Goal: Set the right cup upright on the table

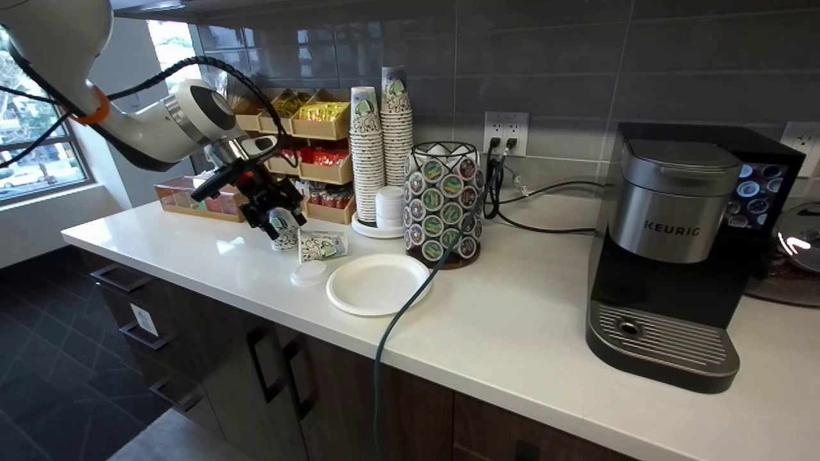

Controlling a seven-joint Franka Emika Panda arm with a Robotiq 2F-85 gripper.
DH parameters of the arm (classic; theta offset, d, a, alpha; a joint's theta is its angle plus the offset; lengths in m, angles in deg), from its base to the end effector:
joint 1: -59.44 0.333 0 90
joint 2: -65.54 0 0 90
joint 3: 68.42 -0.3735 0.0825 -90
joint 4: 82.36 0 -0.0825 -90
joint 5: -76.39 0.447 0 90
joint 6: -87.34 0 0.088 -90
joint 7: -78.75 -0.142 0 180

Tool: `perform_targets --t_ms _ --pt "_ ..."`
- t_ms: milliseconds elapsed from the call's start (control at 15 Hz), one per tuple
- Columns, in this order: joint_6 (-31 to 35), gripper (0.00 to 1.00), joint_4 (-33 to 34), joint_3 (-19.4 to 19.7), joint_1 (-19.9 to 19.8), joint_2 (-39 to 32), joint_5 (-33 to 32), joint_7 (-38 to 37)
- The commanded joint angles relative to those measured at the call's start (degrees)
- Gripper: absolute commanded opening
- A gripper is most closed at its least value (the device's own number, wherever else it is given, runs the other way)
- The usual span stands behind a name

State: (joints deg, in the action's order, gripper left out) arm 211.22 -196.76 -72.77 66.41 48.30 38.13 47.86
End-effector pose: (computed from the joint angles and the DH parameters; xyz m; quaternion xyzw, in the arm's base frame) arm 0.6519 0.0858 0.2880 0.9660 0.0360 0.0319 0.2540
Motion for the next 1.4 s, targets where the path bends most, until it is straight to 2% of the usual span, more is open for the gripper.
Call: perform_targets --t_ms 0,267,533,667,800,867,1000,1067,1133,1200,1267,1333 --pt "6.81 1.0 -1.26 2.74 2.02 -2.1 -4.91 -3.64" --pt "10.97 1.0 -1.83 4.81 3.19 -3.55 -10.68 -7.4" --pt "11.07 1.0 -2.23 5.46 3.81 -4.01 -16.23 -10.7" --pt "10.9 0.81 -2.41 5.44 3.96 -3.84 -19.09 -12.58" --pt "11.1 0.66 -2.58 5.09 3.69 -3.67 -21.24 -14.17" --pt "11.12 0.62 -2.64 4.95 3.59 -3.66 -22.27 -14.83" --pt "11.17 0.57 -2.76 4.71 3.45 -3.56 -24.25 -16.33" --pt "11.29 0.58 -2.79 4.54 3.3 -3.54 -24.96 -16.8" --pt "11.36 0.51 -2.84 4.36 3.17 -3.53 -25.54 -17.27" --pt "11.42 0.52 -2.87 4.19 3.04 -3.55 -26.0 -17.59" --pt "11.69 0.46 -2.95 4.01 2.87 -3.61 -26.25 -17.82" --pt "11.84 0.48 -2.99 3.93 2.8 -3.64 -26.63 -18.11"
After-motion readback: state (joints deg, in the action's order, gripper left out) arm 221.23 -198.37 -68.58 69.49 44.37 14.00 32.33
